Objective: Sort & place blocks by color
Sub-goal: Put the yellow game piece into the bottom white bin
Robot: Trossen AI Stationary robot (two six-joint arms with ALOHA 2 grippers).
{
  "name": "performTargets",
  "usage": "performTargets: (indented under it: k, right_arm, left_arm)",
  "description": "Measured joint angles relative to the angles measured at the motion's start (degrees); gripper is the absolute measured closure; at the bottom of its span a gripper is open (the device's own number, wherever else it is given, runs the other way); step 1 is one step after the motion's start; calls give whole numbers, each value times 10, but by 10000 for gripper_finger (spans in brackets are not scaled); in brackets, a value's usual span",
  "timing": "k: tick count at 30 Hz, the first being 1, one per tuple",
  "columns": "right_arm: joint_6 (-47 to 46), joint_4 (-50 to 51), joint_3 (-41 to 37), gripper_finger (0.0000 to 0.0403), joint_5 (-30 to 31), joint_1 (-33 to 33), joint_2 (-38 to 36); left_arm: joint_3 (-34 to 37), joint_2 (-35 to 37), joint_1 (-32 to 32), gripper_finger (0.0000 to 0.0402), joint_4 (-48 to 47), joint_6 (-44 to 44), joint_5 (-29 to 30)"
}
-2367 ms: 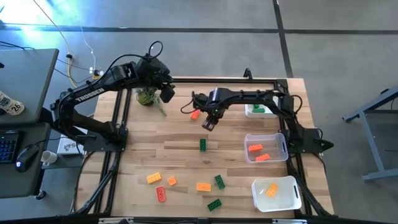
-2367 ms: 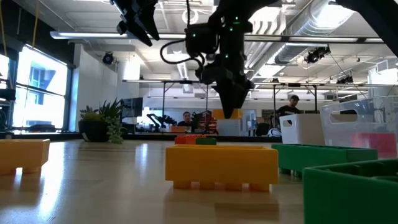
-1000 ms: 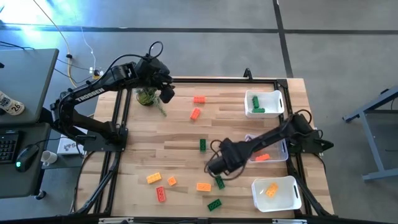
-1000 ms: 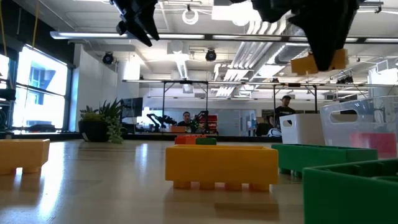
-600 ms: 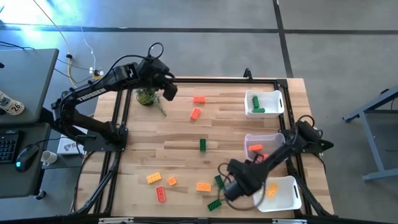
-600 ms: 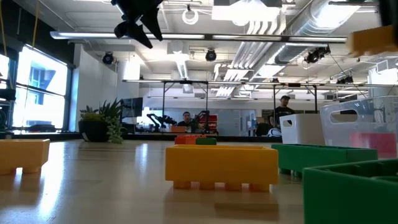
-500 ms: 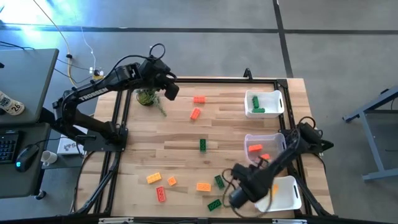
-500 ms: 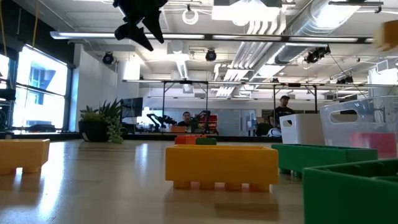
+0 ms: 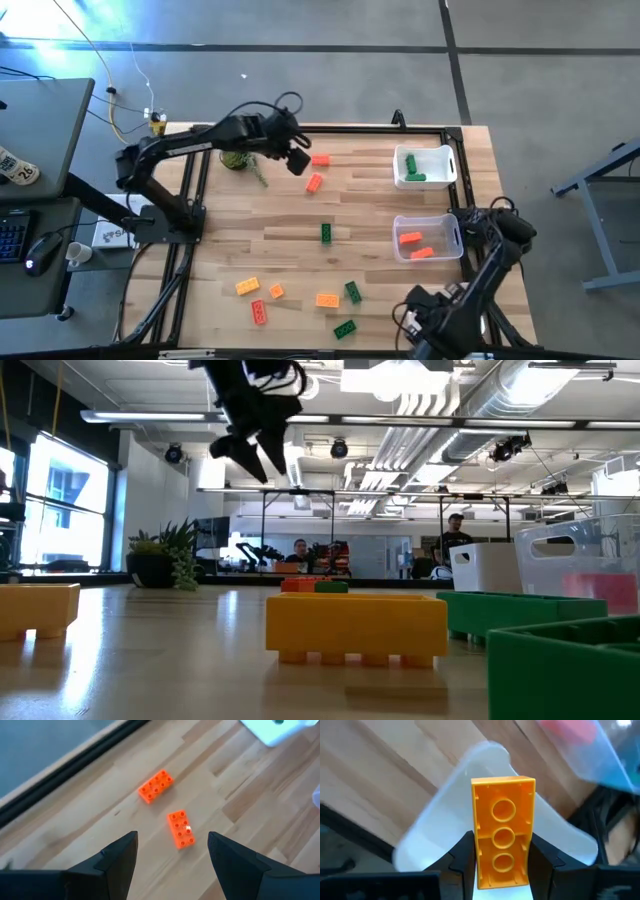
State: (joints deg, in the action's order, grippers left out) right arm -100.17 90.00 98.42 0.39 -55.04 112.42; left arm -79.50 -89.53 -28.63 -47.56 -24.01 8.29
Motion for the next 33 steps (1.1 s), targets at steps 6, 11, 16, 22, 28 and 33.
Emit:
performTargets:
  k: [6, 11, 16, 22, 28, 33]
  right_arm:
    - [-93, -6, -32, 287, -39, -29, 0]
    - [-110, -9, -45, 280, -46, -35, 0]
    - [-123, -9, -45, 279, -55, -35, 0]
    - [-158, -7, -45, 277, -80, -35, 0]
    - [-164, -9, -45, 257, -80, -35, 0]
    - [-166, -9, -45, 202, -80, -35, 0]
  left_arm:
    - [0, -58, 15, 172, 27, 1, -2]
    - [0, -99, 21, 172, 29, -5, -3]
    - [0, -133, 22, 172, 32, -14, -4]
    - [0, -176, 22, 172, 60, -30, -23]
    - [0, -207, 22, 172, 73, -44, -36]
    - [0, -230, 22, 172, 80, -45, -38]
